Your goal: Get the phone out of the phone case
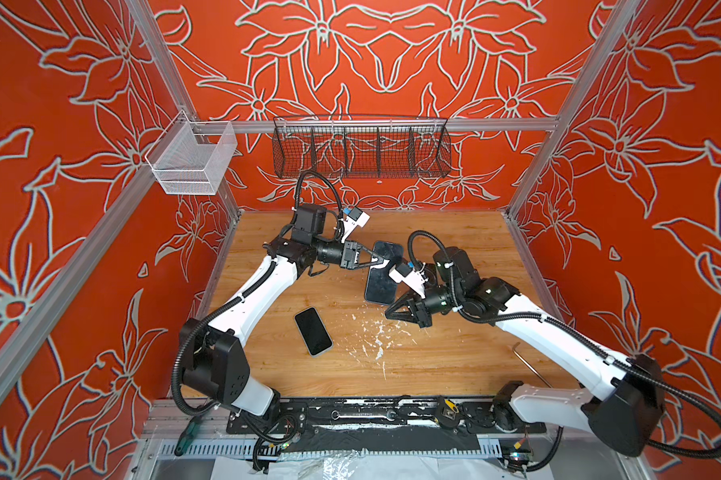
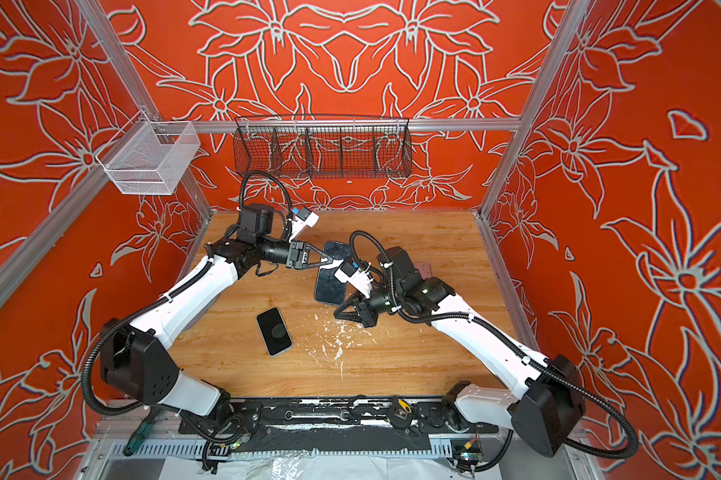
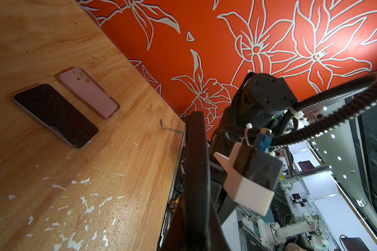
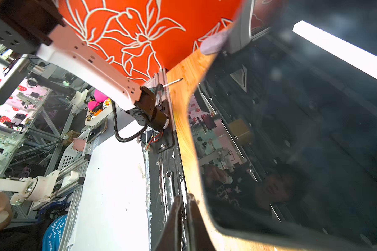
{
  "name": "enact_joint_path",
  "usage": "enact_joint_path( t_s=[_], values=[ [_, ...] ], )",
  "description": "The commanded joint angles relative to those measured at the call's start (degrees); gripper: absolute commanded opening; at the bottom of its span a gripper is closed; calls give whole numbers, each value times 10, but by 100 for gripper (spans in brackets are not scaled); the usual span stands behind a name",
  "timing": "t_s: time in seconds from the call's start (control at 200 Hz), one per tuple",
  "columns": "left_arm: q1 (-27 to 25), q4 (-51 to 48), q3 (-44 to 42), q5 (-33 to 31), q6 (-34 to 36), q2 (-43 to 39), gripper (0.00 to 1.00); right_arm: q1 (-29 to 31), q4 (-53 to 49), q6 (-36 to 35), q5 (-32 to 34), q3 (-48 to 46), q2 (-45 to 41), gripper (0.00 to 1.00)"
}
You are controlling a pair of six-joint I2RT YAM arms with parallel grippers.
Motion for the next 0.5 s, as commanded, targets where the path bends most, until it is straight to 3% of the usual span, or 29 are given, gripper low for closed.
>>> enact_joint_path(
  t_s=[0.0, 0.085, 0.29, 0.495],
  values=[
    [-1, 62, -11, 10, -28, -6, 0, 4, 27, -18, -17, 13, -12, 9],
    [-1, 88, -24, 12, -45, -11, 0, 3, 34, -15, -24, 11, -13, 12],
    [-1, 126, -40, 18, -72, -16, 0, 1, -11, -36, -11, 22, -5, 34],
    [-1, 95, -32, 16, -45, -24, 0, -20, -16, -36, 0, 7, -15, 40]
  ],
)
